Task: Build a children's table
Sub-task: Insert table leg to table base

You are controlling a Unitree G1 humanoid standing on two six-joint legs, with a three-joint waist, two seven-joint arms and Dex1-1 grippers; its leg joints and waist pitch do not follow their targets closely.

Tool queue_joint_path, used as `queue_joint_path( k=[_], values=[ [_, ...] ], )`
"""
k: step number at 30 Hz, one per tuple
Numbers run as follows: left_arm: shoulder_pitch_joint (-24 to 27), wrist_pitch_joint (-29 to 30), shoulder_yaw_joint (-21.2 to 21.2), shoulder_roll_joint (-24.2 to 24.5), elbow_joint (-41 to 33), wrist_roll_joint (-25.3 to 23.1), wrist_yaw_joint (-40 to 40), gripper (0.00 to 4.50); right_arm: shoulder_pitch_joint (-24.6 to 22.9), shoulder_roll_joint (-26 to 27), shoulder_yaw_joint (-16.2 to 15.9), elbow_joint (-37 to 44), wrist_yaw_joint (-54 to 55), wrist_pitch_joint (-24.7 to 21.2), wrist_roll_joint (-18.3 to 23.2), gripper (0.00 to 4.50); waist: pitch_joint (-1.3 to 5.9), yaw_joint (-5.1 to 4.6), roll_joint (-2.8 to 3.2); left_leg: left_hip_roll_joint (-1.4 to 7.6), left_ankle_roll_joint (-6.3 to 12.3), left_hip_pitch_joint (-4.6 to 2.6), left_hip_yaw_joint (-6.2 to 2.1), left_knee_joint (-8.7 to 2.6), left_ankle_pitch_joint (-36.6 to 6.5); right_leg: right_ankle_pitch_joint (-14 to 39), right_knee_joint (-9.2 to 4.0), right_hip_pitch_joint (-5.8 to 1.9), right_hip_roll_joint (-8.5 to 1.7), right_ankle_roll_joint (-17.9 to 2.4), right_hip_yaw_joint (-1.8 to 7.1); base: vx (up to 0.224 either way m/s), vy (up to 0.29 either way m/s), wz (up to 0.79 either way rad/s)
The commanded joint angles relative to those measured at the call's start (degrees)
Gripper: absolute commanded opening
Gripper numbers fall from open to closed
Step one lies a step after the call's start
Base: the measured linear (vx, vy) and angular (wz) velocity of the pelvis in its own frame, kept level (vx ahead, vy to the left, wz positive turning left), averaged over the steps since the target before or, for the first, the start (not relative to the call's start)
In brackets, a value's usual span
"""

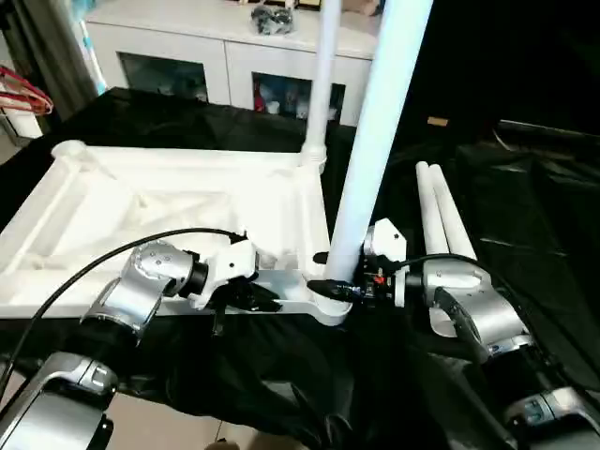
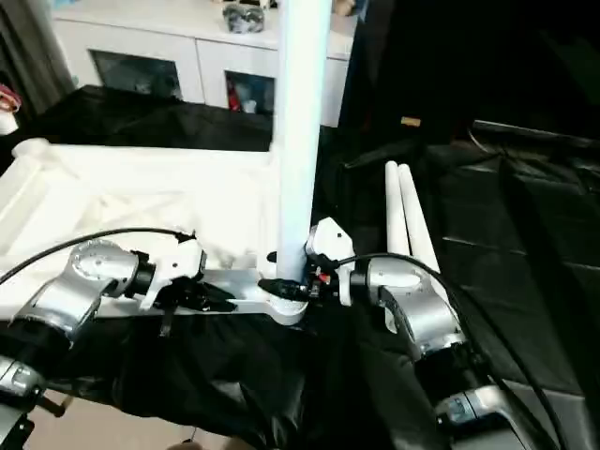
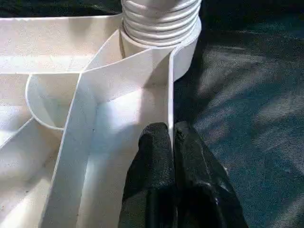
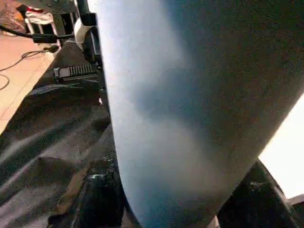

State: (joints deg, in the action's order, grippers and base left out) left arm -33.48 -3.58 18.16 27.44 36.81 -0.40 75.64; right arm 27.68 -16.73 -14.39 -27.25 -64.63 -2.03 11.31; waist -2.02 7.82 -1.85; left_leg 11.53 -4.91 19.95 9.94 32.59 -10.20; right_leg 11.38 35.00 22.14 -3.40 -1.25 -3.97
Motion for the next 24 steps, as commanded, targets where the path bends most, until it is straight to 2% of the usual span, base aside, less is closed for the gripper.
queue_joint_path(
  k=[1, 2, 3, 4, 7, 9, 10, 13, 14, 15, 16, 18, 19, 21, 22, 24],
  values=[
    [-2.74, 0.94, -3.1, -0.84, -0.63, 0.03, -5.95, 0.0, -1.35, 2.13, -2.74, -7.0, 3.44, -1.92, -3.71, 1.9, 2.18, -0.1, 0.11, 2.34, -0.19, -0.56, -0.81, -4.42, -17.3, 21.37, -5.09, -1.68, -5.59, -8.48, 3.11, 0.0, 0.0, 0.0],
    [-2.74, 0.94, -3.1, -0.84, -0.63, 0.03, -5.95, 0.0, -1.35, 2.13, -2.74, -7.0, 3.44, -1.92, -3.71, 1.9, 2.1, -0.17, 0.12, 2.3, -0.44, -0.62, -0.83, -4.46, -17.82, 22.77, -5.27, -1.55, -5.63, -8.14, 3.11, 0.0, 0.0, 0.0],
    [-2.56, 2.07, -3.82, -1.64, -1.18, 0.04, -8.6, 0.0, 0.09, 4.05, -0.89, -10.17, 9.04, -0.72, -4.46, 1.89, 2.06, -0.2, 0.14, 2.3, -0.68, -0.75, -0.89, -4.49, -18.37, 24.13, -5.46, -1.49, -5.74, -7.81, 3.12, 0.0, 0.0, 0.0],
    [-2.47, 2.99, -4.28, -2.14, -1.51, 0.01, -10.25, 0.0, 1.01, 5.05, 0.05, -12.02, 12.78, -0.08, -5.1, 1.89, 1.94, -0.55, -0.15, 2.32, -1.64, -0.59, -1.18, -4.7, -18.94, 27.37, -5.66, -1.51, -5.98, -6.85, 3.02, -0.066, -0.011, -0.05],
    [-2.42, 5.01, -4.9, -2.95, -2.22, -0.47, -13.54, 0.0, 2.96, 6.9, 1.8, -15.74, 19.07, 0.6, -5.75, 1.89, 1.89, -1.37, -0.13, 2.25, -2.12, -0.7, -1.38, -4.7, -20.07, 29.46, -5.91, -1.28, -5.96, -6.23, 2.92, 0.0, 0.0, 0.0],
    [-2.31, 9.16, -5.7, -4.27, -3.92, -1.47, -18.54, 0.0, 5.24, 8.98, 3.66, -20.06, 25.65, 0.27, -5.72, 1.89, 1.92, -1.51, -0.09, 2.3, -2.3, -0.79, -1.4, -4.69, -20.45, 29.1, -5.85, -1.18, -5.94, -6.57, 2.98, 0.0, 0.0, 0.0],
    [-2.31, 11.68, -6.24, -5.29, -5.05, -2.01, -21.62, 0.0, 6.39, 9.95, 4.2, -22.32, 28.75, -0.03, -5.91, 1.89, 1.91, -1.74, -0.14, 2.31, -2.48, -1.03, -1.26, -4.6, -20.5, 26.84, -5.73, -0.98, -5.78, -7.54, 3.13, 0.0, 0.0, 0.0],
    [-2.33, 17.87, -7.37, -8.12, -7.91, -2.91, -27.73, 0.0, 8.61, 11.87, 4.83, -26.8, 33.96, -0.93, -6.34, 1.89, 1.87, -1.69, -0.1, 2.27, -2.29, -0.99, -1.08, -4.56, -19.64, 23.81, -5.42, -1.08, -5.62, -8.7, 3.19, 0.0, 0.0, 0.0],
    [-2.35, 19.45, -7.55, -9.36, -8.82, -3.38, -29.91, 0.0, 9.26, 12.57, 5.13, -28.16, 35.16, -1.05, -6.46, 1.89, 1.87, -1.64, -0.21, 2.18, -2.08, -0.83, -1.06, -4.55, -19.25, 23.42, -5.44, -1.23, -5.56, -8.64, 3.14, 0.0, 0.0, 0.0],
    [-2.34, 21.43, -7.71, -10.98, -9.99, -3.87, -32.38, 0.0, 10.01, 13.44, 5.57, -29.68, 36.52, -1.17, -6.5, 1.89, 1.98, -1.66, -0.61, 2.26, -1.97, -0.77, -0.97, -4.52, -18.7, 22.61, -5.31, -1.28, -5.58, -8.74, 3.21, 0.0, 0.0, 0.0],
    [-2.3, 22.81, -7.67, -12.62, -11.08, -4.24, -34.61, 0.0, 10.82, 14.36, 6.16, -31.32, 37.81, -1.01, -6.66, 1.89, 2.07, -1.28, -0.44, 2.29, -1.64, -0.88, -0.84, -4.34, -16.86, 19.59, -5.08, -1.28, -5.58, -9.54, 3.27, 0.0, 0.0, 0.0],
    [-2.33, 23.1, -7.39, -13.25, -11.25, -4.44, -35.22, 0.0, 11.12, 14.67, 6.25, -31.89, 38.11, -0.88, -6.84, 1.89, 2.2, -1.09, -0.69, 2.15, -1.14, -0.75, -0.68, -4.24, -15.61, 17.52, -4.89, -1.44, -5.4, -9.67, 3.27, 0.0, 0.0, 0.0],
    [-2.27, 23.14, -7.1, -13.61, -11.37, -4.58, -35.46, 0.0, 11.34, 14.93, 6.26, -32.32, 38.35, -0.73, -7.0, 1.89, 2.34, -0.84, -0.73, 2.09, -0.42, -0.6, -0.5, -4.09, -13.52, 13.83, -4.51, -1.57, -5.27, -10.08, 3.29, 0.0, 0.0, 0.0],
    [-2.05, 23.38, -6.19, -14.15, -11.93, -4.82, -35.83, 0.0, 12.07, 15.56, 6.4, -33.58, 39.01, -0.22, -7.29, 1.89, 2.41, -0.88, -0.65, 2.07, -0.11, -0.35, -0.5, -4.03, -12.36, 12.21, -4.31, -1.77, -5.31, -10.32, 3.26, 0.0, 0.0, 0.0],
    [-1.98, 23.34, -5.74, -13.99, -12.22, -5.06, -35.63, 0.0, 12.48, 15.87, 6.44, -34.15, 39.28, 0.08, -7.3, 1.89, 2.47, -0.89, -0.54, 2.03, -0.07, -0.01, -0.61, -4.1, -11.28, 11.25, -4.13, -2.06, -5.28, -10.19, 3.12, 0.0, 0.0, 0.0],
    [-1.8, 24.18, -5.53, -13.82, -12.99, -5.36, -35.66, 0.0, 13.17, 16.29, 6.66, -35.05, 39.8, 0.55, -7.36, 1.89, 2.42, -1.04, -0.49, 2.05, -0.12, -0.06, -0.6, -4.13, -11.22, 10.44, -4.07, -2.0, -5.19, -10.29, 3.1, 0.0, 0.0, 0.0]
  ],
)
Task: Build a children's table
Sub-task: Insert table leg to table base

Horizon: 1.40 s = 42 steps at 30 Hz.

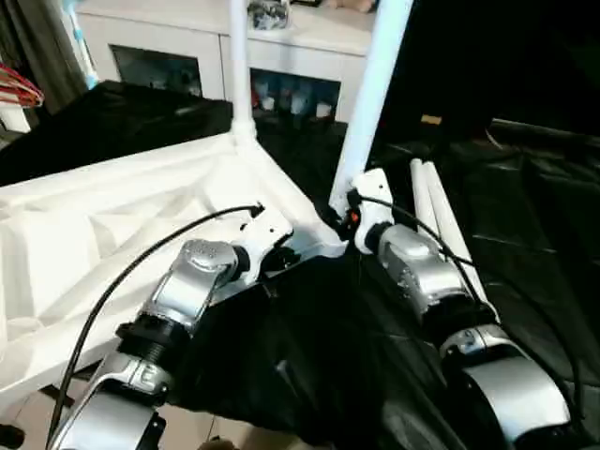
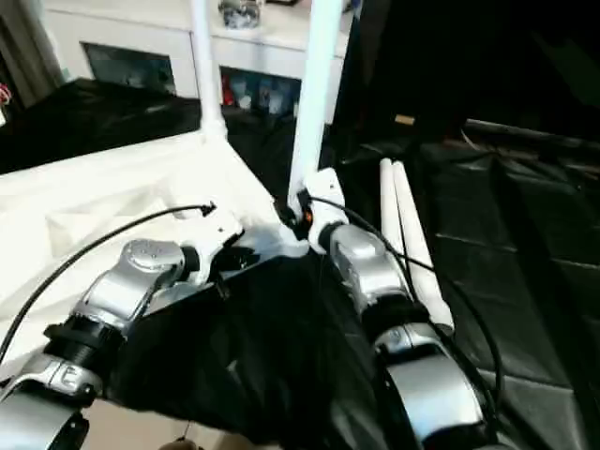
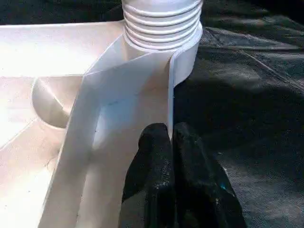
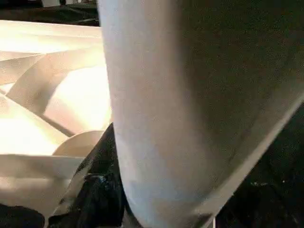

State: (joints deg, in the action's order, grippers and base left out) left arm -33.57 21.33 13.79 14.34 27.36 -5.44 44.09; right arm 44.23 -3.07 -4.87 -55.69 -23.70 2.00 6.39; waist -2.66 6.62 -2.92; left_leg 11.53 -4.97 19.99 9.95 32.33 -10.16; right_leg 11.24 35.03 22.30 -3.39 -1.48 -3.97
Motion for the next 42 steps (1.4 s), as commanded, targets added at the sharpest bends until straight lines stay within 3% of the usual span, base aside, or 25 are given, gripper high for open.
queue_joint_path(
  k=[1, 4, 5, 9, 13, 15, 17, 21, 22, 24, 29, 36, 42],
  values=[
    [-1.57, -0.13, -1.16, -0.69, -4.06, -0.46, -4.22, 0.0, -3.04, 2.82, -2.7, -7.13, -0.82, -3.2, -2.54, 1.89, 3.02, 0.04, 0.74, 2.13, -0.35, -0.28, -0.62, -3.94, -12.44, 11.18, -4.18, -2.06, -5.23, -10.2, 3.09, 0.0, 0.0, 0.0],
    [-1.04, -0.29, -0.45, -0.12, -5.0, -0.58, -3.28, 0.0, -1.84, 3.08, -0.99, -8.48, -0.08, -2.69, -1.95, 1.89, 2.8, -0.15, 0.77, 2.14, -0.75, -0.28, -0.69, -4.13, -14.5, 13.82, -4.5, -2.0, -5.26, -9.74, 3.15, 0.0, 0.0, 0.0],
    [-0.89, -0.14, -0.34, -0.05, -5.28, -0.54, -3.14, 0.0, -1.57, 3.14, -0.51, -8.7, -0.42, -2.64, -1.7, 2.24, 2.8, -0.17, 0.79, 2.11, -0.89, -0.41, -0.72, -4.13, -15.43, 15.5, -4.69, -1.94, -5.29, -9.28, 3.15, 0.0, 0.0, 0.0],
    [-0.15, -0.59, 0.26, 0.86, -6.15, -0.38, -1.42, 0.0, -0.56, 2.86, 0.76, -8.28, -2.82, -2.08, -0.49, 2.62, 2.93, -0.15, 0.91, 2.19, -0.99, -0.33, -0.82, -4.14, -14.99, 15.08, -4.58, -1.99, -5.37, -9.11, 3.19, 0.0, 0.0, 0.0],
    [0.24, -1.3, 0.16, 1.74, -6.51, 0.2, -0.01, 0.0, -0.09, 2.39, 1.2, -6.72, -5.19, -1.74, 0.47, 3.03, 3.41, -0.26, 0.75, 2.01, 0.37, 0.13, -0.52, -3.57, -9.0, 4.34, -3.35, -2.51, -5.01, -11.38, 3.11, 0.0, 0.0, 0.0],
    [0.82, -1.82, 0.24, 2.71, -7.5, 1.08, 2.31, 0.0, -0.19, 1.5, 1.12, -4.52, -7.83, -1.55, 0.71, 3.03, 3.53, -0.23, 0.75, 1.95, 1.13, 0.27, -0.43, -3.34, -7.26, 1.16, -3.01, -2.61, -4.92, -12.07, 3.09, 0.0, 0.0, 0.0],
    [1.59, -3.24, 0.62, 3.77, -8.44, 1.8, 4.77, 0.0, -0.95, 0.17, 0.75, -1.58, -11.78, -1.41, 0.87, 3.09, 3.52, -0.28, 1.08, 1.94, 1.33, 0.3, -0.44, -3.32, -6.86, 0.13, -2.88, -2.57, -4.89, -12.6, 3.05, 0.0, 0.0, 0.0],
    [2.88, -5.08, 1.67, 5.45, -9.62, 2.75, 8.6, 0.0, -3.06, -2.44, -0.75, 3.54, -18.57, -1.55, 1.17, 3.09, 3.62, -0.02, 0.88, 2.0, 2.8, 0.19, -0.38, -3.03, -5.68, -2.73, -2.67, -2.87, -4.77, -13.11, 2.98, 0.0, 0.0, 0.0],
    [3.25, -5.68, 2.15, 6.14, -9.93, 2.97, 9.98, 0.0, -3.95, -3.43, -1.48, 5.47, -21.07, -1.82, 1.26, 3.09, 3.61, -0.12, 0.3, 1.95, 3.54, 0.19, -0.19, -2.95, -4.7, -3.89, -2.62, -2.76, -4.7, -13.65, 3.01, 0.0, 0.0, 0.0],
    [3.67, -6.82, 2.6, 7.16, -10.16, 3.51, 12.41, 0.0, -5.36, -5.05, -2.82, 8.67, -25.04, -2.35, 1.42, 3.09, 3.59, 0.16, 0.59, 1.97, 3.81, 0.17, -0.25, -2.89, -4.83, -2.83, -2.57, -2.8, -4.83, -13.48, 2.97, 0.0, 0.0, 0.0],
    [4.85, -9.76, 3.21, 9.63, -10.45, 5.26, 18.47, 0.0, -8.88, -9.01, -6.11, 15.07, -34.71, -4.47, 1.19, 3.09, 3.36, 0.59, 0.37, 2.16, 3.48, 0.14, -0.13, -2.9, -5.97, -0.54, -2.75, -2.67, -4.78, -13.02, 2.96, 0.0, 0.0, 0.0],
    [5.58, -11.32, 3.28, 12.07, -11.4, 8.22, 25.38, 0.0, -14.08, -14.21, -11.43, 24.11, -44.11, -8.24, 0.32, 3.09, 3.19, 1.81, 0.58, 2.26, 2.42, -0.06, -0.16, -3.02, -7.97, 3.58, -3.12, -2.41, -4.77, -11.61, 2.99, 0.0, 0.0, 0.0],
    [5.14, -11.81, 3.14, 12.72, -10.7, 8.78, 27.28, 0.0, -16.09, -15.29, -12.39, 26.52, -44.88, -9.67, -0.6, 3.09, 3.15, 1.91, 0.8, 2.2, 1.03, -0.16, -0.33, -3.22, -10.17, 6.91, -3.49, -2.32, -4.89, -11.09, 3.02, 0.0, 0.0, 0.0]
  ],
)
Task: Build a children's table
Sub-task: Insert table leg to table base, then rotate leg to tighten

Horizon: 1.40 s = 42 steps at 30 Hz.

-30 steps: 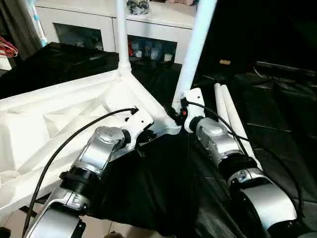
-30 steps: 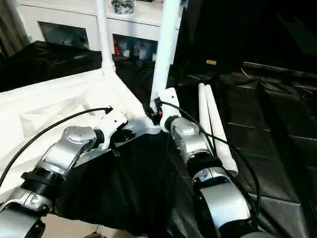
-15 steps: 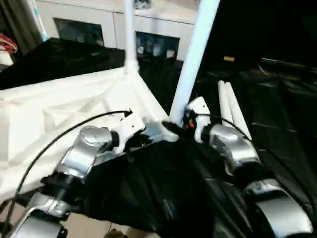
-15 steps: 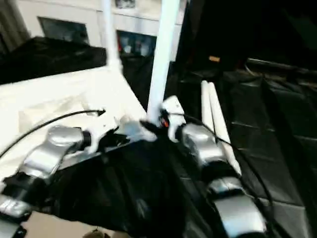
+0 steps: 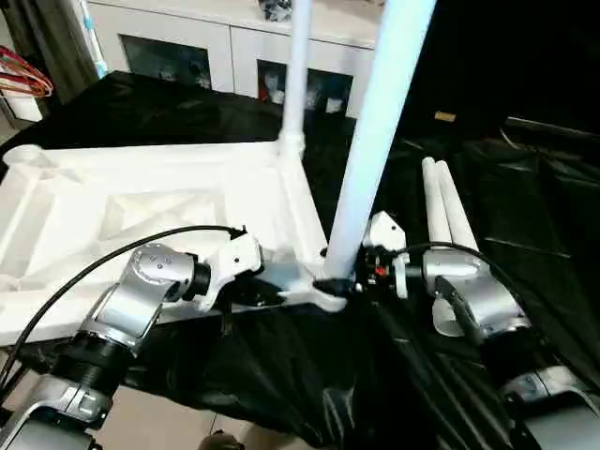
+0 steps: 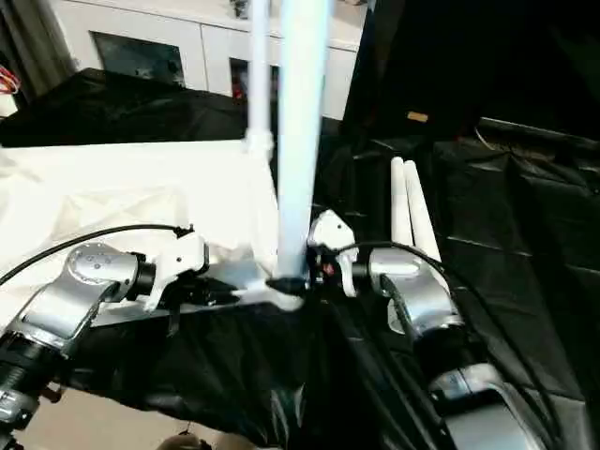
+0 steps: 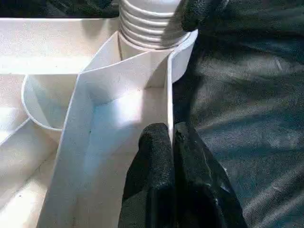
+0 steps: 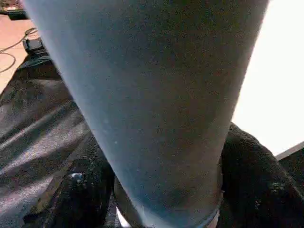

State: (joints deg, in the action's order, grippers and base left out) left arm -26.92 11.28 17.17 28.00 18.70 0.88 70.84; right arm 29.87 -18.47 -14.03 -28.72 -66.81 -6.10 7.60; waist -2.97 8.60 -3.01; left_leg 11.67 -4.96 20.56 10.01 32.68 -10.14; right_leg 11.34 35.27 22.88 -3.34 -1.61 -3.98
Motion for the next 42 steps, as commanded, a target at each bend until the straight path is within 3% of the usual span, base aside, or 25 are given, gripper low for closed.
queue_joint_path(
  k=[1, 6, 11, 21, 23, 29, 30, 33, 35, 36, 39, 40, 42],
  values=[
    [-1.51, -1.72, -0.31, -0.9, -2.05, 2.57, 0.72, 0.0, -2.01, 0.09, -3.2, -0.14, -1.77, -1.82, -1.68, 2.92, 3.48, -0.02, 1.06, 2.05, 0.74, -0.76, -0.46, -3.59, -10.36, 6.91, -3.7, -2.94, -4.96, -10.89, 3.05, 0.0, 0.0, 0.0],
    [-1.28, -1.59, -0.37, -0.69, -2.28, 2.98, 1.66, 0.0, -2.93, -0.13, -3.32, 0.79, -2.24, -2.75, -1.16, 2.68, 3.79, -0.05, 0.96, 1.96, 1.03, -0.65, -0.45, -3.35, -8.22, 2.02, -3.1, -3.2, -4.77, -11.87, 2.96, 0.0, 0.0, 0.0],
    [-1.33, -1.35, -0.9, -0.72, -1.93, 3.43, 2.11, 0.0, -3.8, 0.78, -1.87, -1.25, -1.98, -2.77, 0.33, 2.65, 3.75, 0.01, 1.03, 2.0, 1.26, -0.71, -0.42, -3.33, -8.67, 1.81, -3.15, -3.17, -4.82, -12.33, 2.91, 0.0, 0.0, 0.0],
    [-0.13, -0.28, -1.93, -0.88, -2.77, 4.45, 1.69, 0.0, -5.07, 3.43, 1.02, -8.34, 1.84, -0.71, 1.26, 2.64, 3.53, -0.08, 1.36, 2.04, 0.1, -0.88, -0.59, -3.62, -11.98, 6.33, -3.64, -3.1, -5.02, -12.23, 2.89, 0.0, 0.0, 0.0],
    [0.04, -0.14, -1.95, -0.82, -2.87, 4.53, 1.7, 0.0, -5.09, 3.71, 1.37, -9.04, 2.35, -0.35, 1.08, 2.64, 3.35, -0.15, 1.46, 2.07, -0.33, -1.11, -0.64, -3.82, -14.15, 9.77, -4.03, -3.07, -5.13, -11.75, 2.94, 0.0, 0.0, 0.0],
    [0.31, 0.1, -2.35, -1.51, -2.05, 3.97, -0.26, 0.0, -3.83, 6.09, 3.89, -13.3, 9.2, 1.8, 0.68, 2.64, 3.23, -0.58, 1.67, 2.08, -0.91, -1.1, -0.88, -4.15, -15.88, 12.44, -4.27, -3.03, -5.14, -11.35, 2.92, 0.0, 0.0, 0.0],
    [0.31, 0.1, -2.35, -1.51, -2.05, 3.97, -0.26, 0.0, -3.83, 6.09, 3.89, -13.3, 9.2, 1.8, 0.68, 2.64, 3.09, -0.75, 1.63, 2.03, -1.19, -1.19, -0.92, -4.23, -17.07, 15.21, -4.58, -2.94, -5.24, -10.86, 2.92, 0.0, 0.0, 0.0],
    [-1.76, -0.73, -2.1, -4.56, 3.72, -1.06, -9.4, 0.0, -0.24, 10.41, 7.73, -22.24, 26.95, 4.09, -1.23, 2.63, 2.76, -1.32, 1.6, 1.82, -2.21, -1.23, -1.07, -4.4, -18.34, 20.94, -5.16, -2.68, -5.44, -9.43, 2.93, 0.0, 0.0, 0.0],
    [-3.81, -0.01, -2.4, -7.42, 7.62, -2.98, -15.58, 0.0, 1.51, 12.5, 9.4, -25.72, 34.49, 4.51, -1.23, 2.63, 2.44, -1.73, 1.51, 1.58, -3.04, -2.41, -1.26, -4.31, -21.64, 29.81, -6.26, -2.07, -5.65, -6.98, 2.81, 0.0, 0.0, 0.0],
    [-4.52, 0.19, -2.58, -8.46, 8.87, -3.41, -17.58, 0.0, 2.11, 13.2, 9.99, -26.8, 37.01, 4.51, -1.12, 2.63, 2.51, -1.68, 1.59, 1.57, -2.7, -2.54, -1.4, -4.28, -22.35, 32.28, -6.68, -2.07, -5.78, -5.78, 2.68, 0.0, 0.0, 0.0],
    [-6.91, 1.05, -3.61, -12.51, 12.07, -3.86, -24.35, 0.0, 4.24, 15.55, 11.94, -29.9, 44.91, 4.65, -0.52, 2.63, 2.56, -1.52, 1.5, 1.53, -2.02, -2.82, -1.34, -4.19, -22.6, 33.01, -6.97, -1.64, -5.72, -5.04, 2.67, 0.0, 0.0, 0.0],
    [-7.65, 1.21, -3.74, -13.85, 12.86, -3.97, -26.38, 0.0, 5.07, 16.36, 12.68, -30.98, 47.25, 4.54, -0.11, 2.63, 2.49, -1.55, 1.48, 1.56, -1.61, -2.48, -1.39, -4.34, -22.75, 33.1, -6.98, -1.67, -5.68, -4.69, 2.63, 0.0, 0.0, 0.0],
    [-8.78, 1.53, -3.86, -16.26, 13.91, -4.11, -29.42, 0.0, 6.72, 17.99, 14.41, -32.97, 50.64, 4.1, 1.44, 2.63, 2.6, -1.38, 1.68, 1.56, -1.67, -2.82, -1.39, -4.27, -23.55, 33.1, -7.07, -1.36, -5.67, -4.5, 2.61, 0.0, 0.0, 0.0]
  ],
)
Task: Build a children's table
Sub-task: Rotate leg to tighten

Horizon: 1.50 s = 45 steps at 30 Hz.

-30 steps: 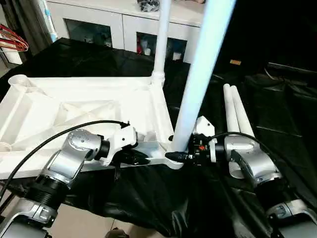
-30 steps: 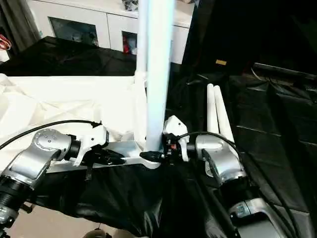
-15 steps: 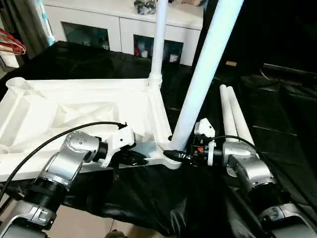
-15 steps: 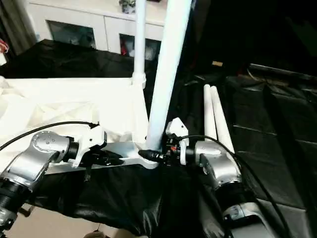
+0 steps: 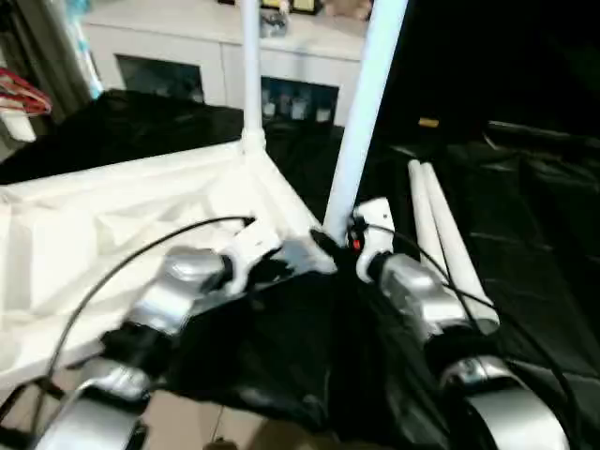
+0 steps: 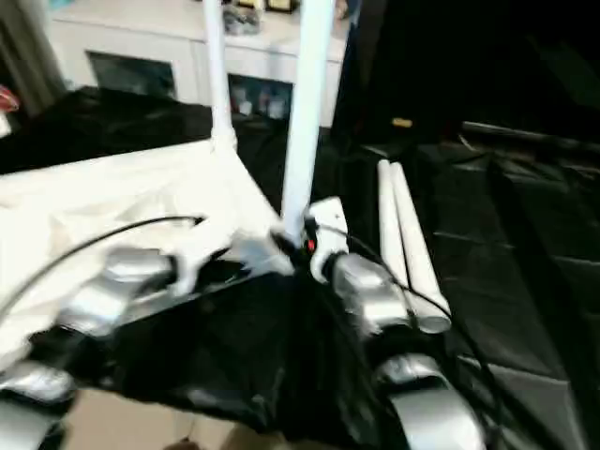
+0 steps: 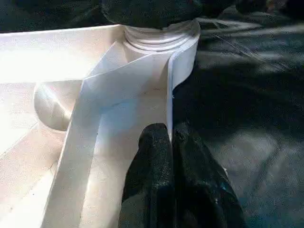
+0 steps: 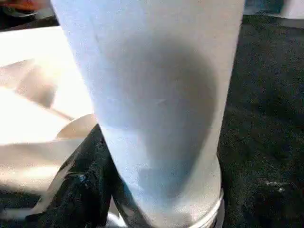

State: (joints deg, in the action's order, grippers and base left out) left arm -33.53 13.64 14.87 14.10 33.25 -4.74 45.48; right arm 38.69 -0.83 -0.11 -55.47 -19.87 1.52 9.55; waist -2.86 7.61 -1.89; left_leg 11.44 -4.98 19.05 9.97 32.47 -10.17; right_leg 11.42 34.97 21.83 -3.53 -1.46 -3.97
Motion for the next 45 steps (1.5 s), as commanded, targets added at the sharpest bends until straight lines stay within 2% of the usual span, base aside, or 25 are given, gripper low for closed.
queue_joint_path(
  k=[1, 2, 4, 7, 8, 9, 10, 12, 13, 14, 15, 17, 19, 20, 21, 22, 24, 28, 33, 36, 39, 40, 45],
  values=[
    [-2.64, -1.55, -1.3, -4.28, -0.17, 1.28, -4.99, 0.0, -0.49, 1.55, 1.45, -8.2, 5.79, -3.11, 0.13, 2.63, 2.45, -0.42, 0.42, 1.79, -1.57, -1.25, -1.35, -4.11, -23.7, 33.0, -6.81, -0.28, -5.44, -4.58, 2.58, 0.0, 0.0, 0.0],
    [-2.71, -1.72, -1.3, -4.5, -0.01, 1.2, -5.06, 0.0, -0.27, 1.68, 1.56, -8.54, 6.07, -2.94, 0.1, 2.63, 2.45, -0.36, 0.54, 1.81, -1.67, -1.09, -1.52, -4.2, -24.26, 33.24, -6.81, -0.37, -5.55, -4.42, 2.46, 0.0, 0.0, 0.0],
    [-2.79, -3.33, -0.7, -5.42, 0.44, 0.43, -4.88, 0.0, 0.89, 2.53, 2.72, -10.15, 7.31, -1.66, 0.49, 2.63, 2.52, -0.21, 0.37, 1.77, -1.4, -0.86, -1.51, -4.36, -24.31, 32.55, -6.87, -0.36, -5.58, -3.73, 2.55, 0.0, 0.0, 0.0],
    [-2.23, -4.28, -0.28, -5.6, -0.37, 0.79, -3.74, 0.0, 1.35, 2.71, 3.95, -10.69, 7.26, -0.35, 1.2, 2.63, 2.54, -0.11, 0.43, 1.75, -1.06, -0.77, -1.54, -4.42, -24.34, 32.45, -6.84, -0.34, -5.71, -3.72, 2.63, 0.0, 0.0, 0.0],
    [-1.99, -4.4, -0.13, -5.45, -0.7, 0.96, -3.22, 0.0, 1.41, 2.65, 4.4, -10.72, 6.72, -0.1, 1.62, 2.63, 2.56, -0.06, 0.28, 1.72, -0.87, -0.66, -1.49, -4.44, -23.9, 32.29, -6.83, -0.36, -5.74, -3.65, 2.69, 0.0, 0.0, 0.0],
    [-1.9, -4.5, -0.01, -5.38, -0.78, 1.06, -3.0, 0.0, 1.55, 2.66, 4.84, -10.91, 6.43, 0.1, 1.8, 3.19, 2.56, 0.01, 0.27, 1.7, -0.74, -0.65, -1.47, -4.45, -23.67, 32.23, -6.81, -0.35, -5.76, -3.63, 2.72, 0.0, 0.0, 0.0],
    [-1.65, -4.83, 0.23, -5.08, -1.05, 1.17, -2.48, 0.0, 1.71, 2.56, 5.64, -10.95, 5.92, 0.6, 2.29, 3.33, 2.59, 0.07, 0.26, 1.69, -0.4, -0.47, -1.45, -4.52, -22.82, 31.9, -6.75, -0.46, -5.82, -3.68, 2.79, 0.0, 0.0, 0.0],
    [-1.56, -5.21, 0.33, -4.93, -1.04, 1.14, -2.27, 0.0, 1.93, 2.5, 6.01, -11.16, 5.6, 0.95, 2.44, 3.39, 2.8, 0.28, 0.31, 1.78, -0.2, -0.71, -1.26, -4.44, -21.83, 29.98, -6.64, -0.24, -5.8, -4.46, 2.95, 0.0, 0.0, 0.0],
    [-1.13, -5.67, 0.55, -4.3, -1.33, 1.03, -1.58, 0.0, 2.13, 2.13, 6.09, -10.72, 4.06, 1.61, 2.59, 3.67, 2.79, 0.4, 0.26, 1.78, -0.05, -0.53, -1.22, -4.47, -21.3, 28.83, -6.53, -0.39, -5.8, -4.64, 2.98, 0.0, 0.0, 0.0],
    [-0.84, -5.99, 0.63, -3.92, -1.47, 0.85, -1.15, 0.0, 2.41, 1.89, 6.18, -10.7, 3.02, 2.23, 2.62, 3.67, 2.77, 0.34, 0.24, 1.84, 0.13, -0.16, -1.23, -4.61, -20.3, 27.2, -6.2, -0.66, -5.7, -5.16, 2.96, 0.0, 0.0, 0.0],
    [-0.46, -6.16, 0.65, -3.44, -1.72, 0.83, -0.45, 0.0, 2.61, 1.44, 5.93, -10.35, 1.79, 3.08, 2.3, 3.75, 2.83, 0.4, 0.38, 1.89, 0.16, -0.15, -1.22, -4.63, -20.05, 26.65, -6.12, -0.66, -5.74, -5.41, 2.96, 0.0, 0.0, 0.0],
    [0.08, -6.52, 0.69, -2.75, -2.12, 0.9, 0.62, 0.0, 2.65, 0.66, 5.45, -9.48, -0.45, 3.89, 1.94, 3.79, 3.02, 0.5, 0.33, 1.99, 0.42, -0.04, -1.02, -4.53, -18.33, 23.15, -5.76, -0.77, -5.68, -6.64, 3.07, 0.0, 0.0, 0.0],
    [0.75, -7.12, 0.7, -1.8, -2.74, 1.3, 2.4, 0.0, 2.16, -0.81, 4.56, -7.86, -5.26, 4.43, 1.36, 3.79, 3.45, 0.68, 0.27, 2.0, 0.96, 0.27, -0.74, -4.17, -14.75, 17.31, -5.01, -1.03, -5.6, -8.13, 3.23, 0.0, 0.0, 0.0],
    [0.95, -7.36, 0.69, -1.46, -2.97, 1.5, 3.11, 0.0, 1.82, -1.47, 4.01, -7.22, -7.11, 4.55, 1.02, 3.79, 3.85, 0.76, 0.16, 1.99, 1.77, 0.79, -0.59, -3.7, -10.77, 10.8, -4.09, -1.42, -5.41, -9.49, 3.16, 0.0, 0.0, 0.0],
    [1.2, -7.6, 0.72, -1.01, -3.32, 1.78, 4.1, 0.0, 1.3, -2.36, 3.26, -6.32, -9.39, 4.74, 0.61, 3.79, 3.95, 0.79, 0.19, 1.85, 2.43, 1.02, -0.47, -3.5, -8.98, 8.12, -3.79, -1.57, -5.31, -10.03, 3.05, 0.0, 0.0, 0.0],
    [1.46, -7.75, 0.77, -0.61, -3.69, 2.1, 5.12, 0.0, 0.71, -3.21, 2.43, -5.34, -11.61, 4.94, 0.2, 3.79, 3.94, 0.72, 0.23, 1.82, 3.79, 1.43, -0.35, -3.17, -6.07, 2.51, -3.07, -1.68, -5.06, -11.61, 2.88, 0.053, 0.002, 0.02],
    [1.94, -7.98, 0.83, 0.23, -4.49, 2.7, 7.17, 0.0, -0.64, -5.08, 0.66, -3.16, -16.48, 5.39, -0.7, 3.79, 3.98, 0.78, 0.23, 1.8, 5.05, 1.54, -0.32, -2.94, -5.08, -0.37, -2.74, -1.83, -4.96, -12.23, 2.76, 0.026, 0.001, 0.01],
    [2.72, -8.72, 0.96, 2.36, -5.67, 3.55, 11.17, 0.0, -3.86, -9.39, -2.65, 1.99, -26.26, 6.63, -1.87, 3.79, 3.94, 0.97, 0.64, 2.05, 5.42, 1.53, -0.34, -2.88, -6.46, 0.42, -2.81, -1.86, -4.86, -12.53, 2.55, 0.0, 0.0, 0.0],
    [3.86, -8.91, 1.43, 5.15, -7.05, 4.51, 16.53, 0.0, -6.46, -12.87, -5.02, 7.39, -34.84, 7.5, -1.68, 3.79, 3.79, 0.85, 0.74, 2.08, 4.94, 1.44, -0.32, -3.02, -8.88, 3.41, -3.18, -1.89, -5.01, -12.38, 2.55, 0.0, 0.0, 0.0],
    [4.75, -8.63, 1.78, 6.83, -8.4, 5.28, 19.76, 0.0, -7.91, -14.5, -6.44, 10.92, -39.21, 6.61, -1.23, 3.79, 3.6, 0.83, 0.56, 2.17, 4.73, 1.58, -0.26, -3.15, -9.61, 5.77, -3.37, -1.84, -5.06, -11.93, 2.66, 0.0, 0.0, 0.0],
    [5.35, -8.46, 2.09, 8.29, -9.24, 5.65, 22.42, 0.0, -9.11, -15.92, -8.04, 13.43, -42.21, 6.77, -2.13, 3.79, 3.56, 0.87, 0.57, 2.16, 4.37, 1.41, -0.26, -3.17, -10.46, 7.74, -3.59, -1.7, -5.09, -11.68, 2.67, 0.0, 0.0, 0.0],
    [5.72, -8.26, 2.25, 9.12, -9.92, 6.12, 23.92, 0.0, -9.7, -16.52, -8.77, 14.63, -43.4, 6.88, -2.48, 3.79, 3.51, 1.04, 0.28, 2.21, 4.17, 1.44, -0.31, -3.24, -10.5, 8.69, -3.63, -1.73, -5.18, -11.31, 2.7, 0.0, 0.0, 0.0],
    [6.49, -7.62, 2.32, 10.48, -11.41, 7.1, 26.1, 0.0, -10.84, -17.47, -10.0, 17.45, -45.78, 6.28, -2.42, 3.79, 3.52, 0.98, 0.38, 2.21, 4.21, 1.43, -0.34, -3.29, -10.03, 8.47, -3.57, -1.62, -5.07, -11.3, 2.69, 0.0, 0.0, 0.0]
  ],
)
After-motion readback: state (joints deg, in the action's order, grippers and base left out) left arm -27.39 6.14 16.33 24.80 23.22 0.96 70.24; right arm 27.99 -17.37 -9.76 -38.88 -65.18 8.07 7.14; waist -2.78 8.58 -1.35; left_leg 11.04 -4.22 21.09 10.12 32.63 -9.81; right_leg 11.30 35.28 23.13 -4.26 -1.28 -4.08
